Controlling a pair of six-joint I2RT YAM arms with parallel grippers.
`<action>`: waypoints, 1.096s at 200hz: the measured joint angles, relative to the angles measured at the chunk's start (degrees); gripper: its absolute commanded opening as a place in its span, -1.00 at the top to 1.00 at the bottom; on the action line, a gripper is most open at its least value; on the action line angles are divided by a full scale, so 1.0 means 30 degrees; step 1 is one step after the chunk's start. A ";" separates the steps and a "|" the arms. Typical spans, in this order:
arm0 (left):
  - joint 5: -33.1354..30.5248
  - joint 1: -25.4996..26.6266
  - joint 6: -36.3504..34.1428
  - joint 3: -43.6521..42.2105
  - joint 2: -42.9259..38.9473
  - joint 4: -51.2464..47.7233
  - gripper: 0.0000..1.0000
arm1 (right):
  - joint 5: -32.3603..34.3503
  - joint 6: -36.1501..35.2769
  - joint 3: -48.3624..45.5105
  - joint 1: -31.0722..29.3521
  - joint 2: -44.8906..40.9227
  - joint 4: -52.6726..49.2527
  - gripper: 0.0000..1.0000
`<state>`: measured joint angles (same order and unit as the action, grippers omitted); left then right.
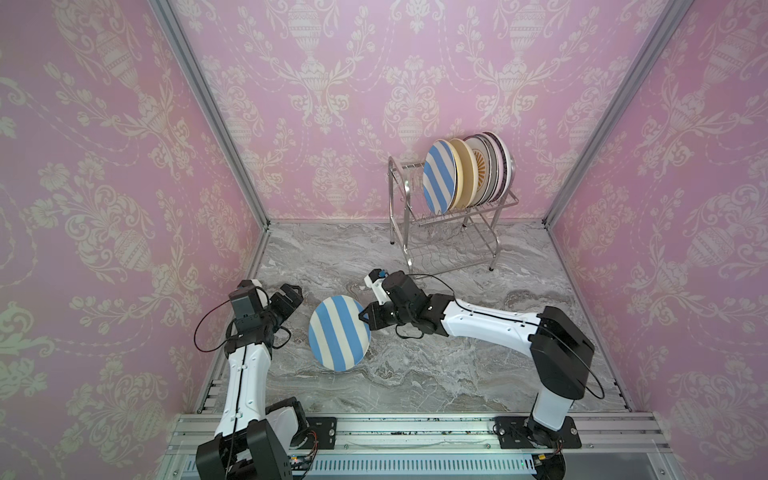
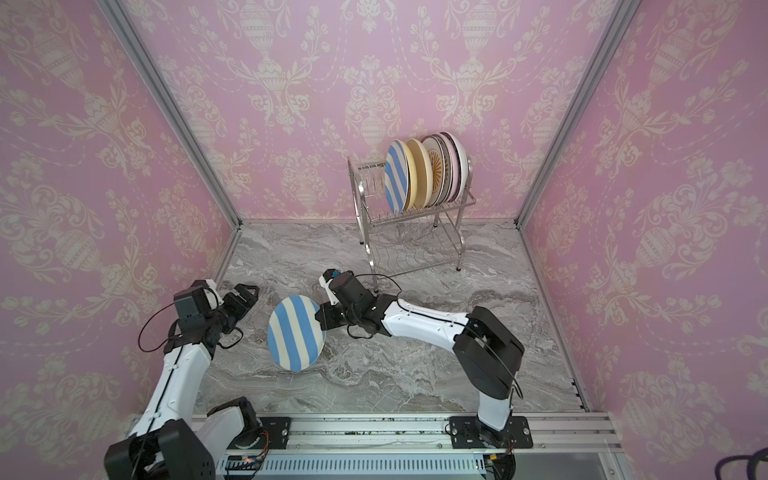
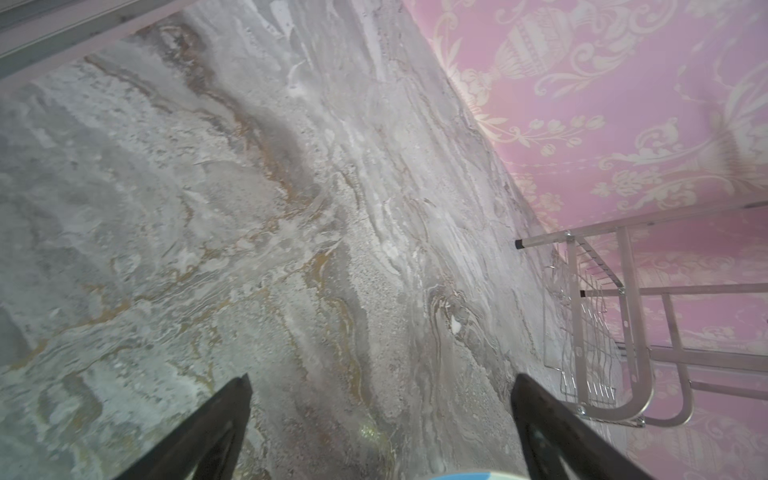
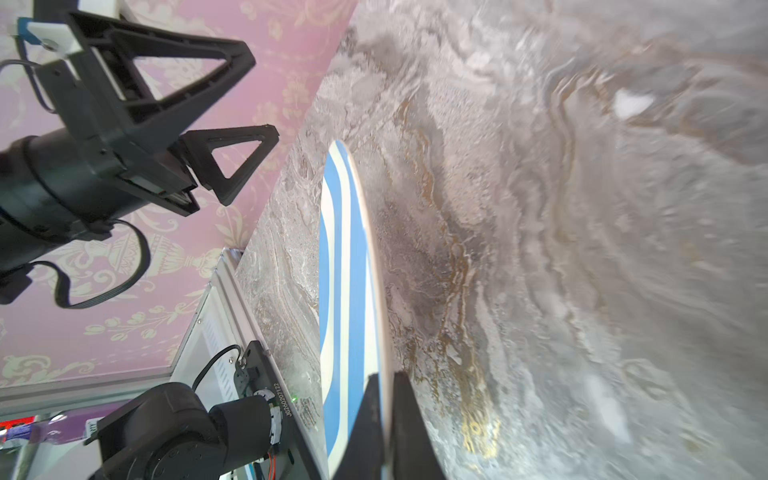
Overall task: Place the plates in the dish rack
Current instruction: 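Lift the second striped plate upright with the right gripper while left gripper withdraws, then carry the second striped plate with the right gripper into the nearest rack slot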
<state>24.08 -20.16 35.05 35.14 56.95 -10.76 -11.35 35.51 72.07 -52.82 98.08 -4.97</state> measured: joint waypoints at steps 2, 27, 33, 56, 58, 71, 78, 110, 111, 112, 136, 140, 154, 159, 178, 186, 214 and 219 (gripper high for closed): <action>0.0000 0.0102 -0.0015 0.0080 0.0036 0.0029 -0.99 | 0.0168 -0.0087 -0.0051 0.0044 -0.0277 -0.0153 1.00; 0.0022 0.1071 -0.0146 0.1078 0.0903 0.0350 -0.99 | 0.2295 -0.1348 -0.0321 0.0517 -0.3249 -0.2769 1.00; 0.0051 0.1268 -0.0226 0.1282 0.1166 0.0437 -0.99 | 0.2834 -0.1566 -0.0321 0.0546 -0.3861 -0.3483 1.00; 0.0350 0.2157 -0.0583 0.1945 0.1982 0.0576 -0.99 | 0.5253 -0.2557 -0.0160 0.0568 -0.6477 -0.6768 1.00; 0.0393 0.2251 -0.0627 0.2025 0.2069 0.0597 -0.99 | 0.5457 -0.2652 -0.0109 0.0568 -0.6688 -0.7089 1.00; 0.0546 0.2710 -0.0882 0.2455 0.2368 0.0750 -0.99 | 0.6506 -0.3009 0.0262 0.0590 -0.7832 -0.8648 1.00; 0.0670 0.2907 -0.0976 0.2565 0.2433 0.0903 -0.99 | 0.7067 -0.3147 0.0583 0.0663 -0.8269 -0.9377 1.00; 0.1872 0.5282 -0.1457 0.3293 0.4022 0.2958 -0.99 | 1.0513 -0.4087 0.4095 0.1326 -0.9865 -1.4375 1.00; 0.1916 0.5333 -0.1457 0.3308 0.4058 0.2994 -0.99 | 1.0666 -0.4160 0.4284 0.1348 -0.9945 -1.4520 1.00; 0.1982 0.5435 -0.1494 0.3344 0.4124 0.3045 -0.99 | 1.0732 -0.4189 0.4379 0.1362 -0.9981 -1.4600 1.00; 0.2863 0.6331 -0.1967 0.4073 0.4852 0.3315 -0.99 | 1.2837 -0.5268 0.7614 0.1501 -1.0644 -1.6079 1.00; 0.2965 0.6404 -0.2011 0.4182 0.4903 0.3344 -0.99 | 1.3121 -0.5486 0.8123 0.1530 -1.0637 -1.6203 1.00; 0.3293 0.6448 -0.2098 0.4488 0.4903 0.3519 -0.99 | 1.3879 -0.6273 0.9690 0.1712 -1.0324 -1.6524 1.00; 0.3381 0.6441 -0.2106 0.4539 0.4867 0.3599 -0.99 | 1.4098 -0.6535 1.0207 0.1792 -1.0142 -1.6633 1.00; 0.3526 0.6448 -0.2237 0.4583 0.4692 0.3738 -0.99 | 1.4688 -0.7541 1.2014 0.2142 -0.9216 -1.6823 1.00; 0.3592 0.6448 -0.2273 0.4583 0.4605 0.3738 -0.99 | 1.4855 -0.8014 1.2750 0.2295 -0.8655 -1.6837 1.00; 0.3905 0.6448 -0.2382 0.4583 0.4328 0.3745 -0.99 | 1.5110 -0.9624 1.4746 0.2623 -0.6805 -1.6262 1.00; 0.3978 0.6448 -0.2382 0.4583 0.4313 0.3745 -0.99 | 1.5103 -0.9879 1.5023 0.2674 -0.6506 -1.6101 1.00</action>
<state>36.01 -0.82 27.90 48.88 69.89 0.47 33.95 5.87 117.14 -44.80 78.56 -53.28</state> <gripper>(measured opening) 0.994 0.067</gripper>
